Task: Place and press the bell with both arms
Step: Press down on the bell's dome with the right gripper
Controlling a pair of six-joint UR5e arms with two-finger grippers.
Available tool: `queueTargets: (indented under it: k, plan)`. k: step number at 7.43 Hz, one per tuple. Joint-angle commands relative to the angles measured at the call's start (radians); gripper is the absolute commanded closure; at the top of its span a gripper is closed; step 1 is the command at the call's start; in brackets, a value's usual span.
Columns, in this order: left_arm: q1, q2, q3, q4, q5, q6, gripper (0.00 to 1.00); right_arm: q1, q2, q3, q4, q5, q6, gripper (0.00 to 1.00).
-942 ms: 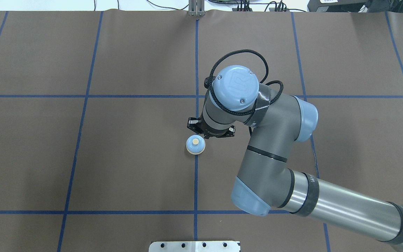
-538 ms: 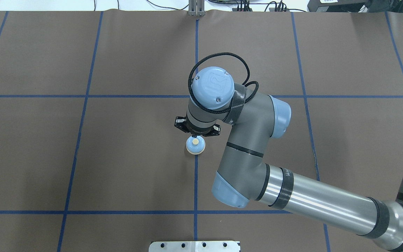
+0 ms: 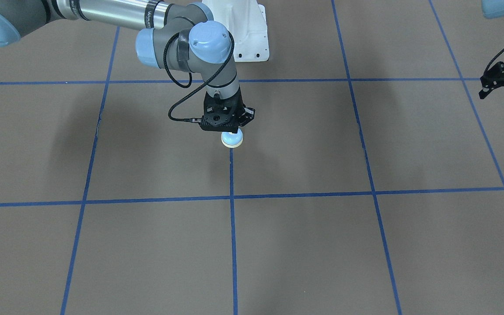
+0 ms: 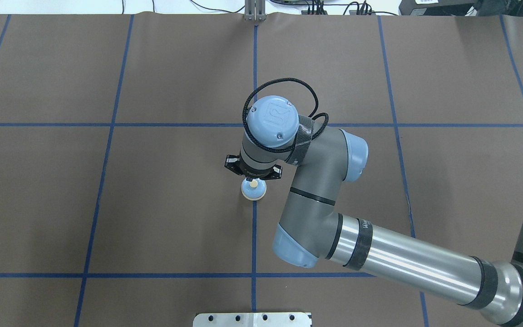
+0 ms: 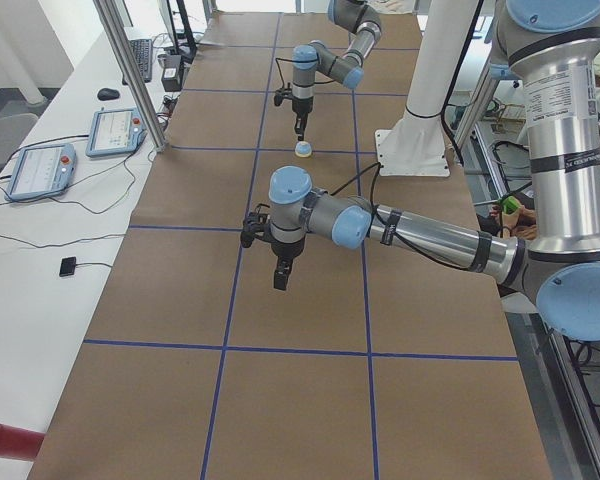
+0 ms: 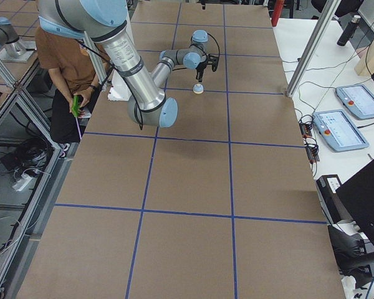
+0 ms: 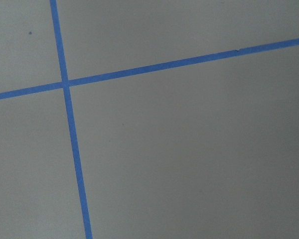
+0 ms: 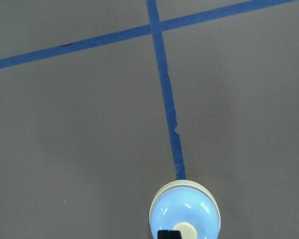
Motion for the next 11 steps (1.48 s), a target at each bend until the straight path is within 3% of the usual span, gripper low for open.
queueTargets:
  k: [1, 10, 11]
  plan:
    - [-0.001, 0.0, 0.0, 0.0, 0.0, 0.0, 0.0, -0.012, -0.01, -0.004, 0.002, 0.0, 0.0, 1.0]
    - [-0.001, 0.0, -0.008, 0.0, 0.0, -0.002, 0.0, -0.016, -0.019, -0.016, 0.004, -0.005, -0.006, 1.0]
    - [-0.003, 0.0, -0.008, 0.0, 0.0, -0.002, 0.0, 0.009, -0.022, 0.015, -0.002, 0.009, -0.01, 1.0]
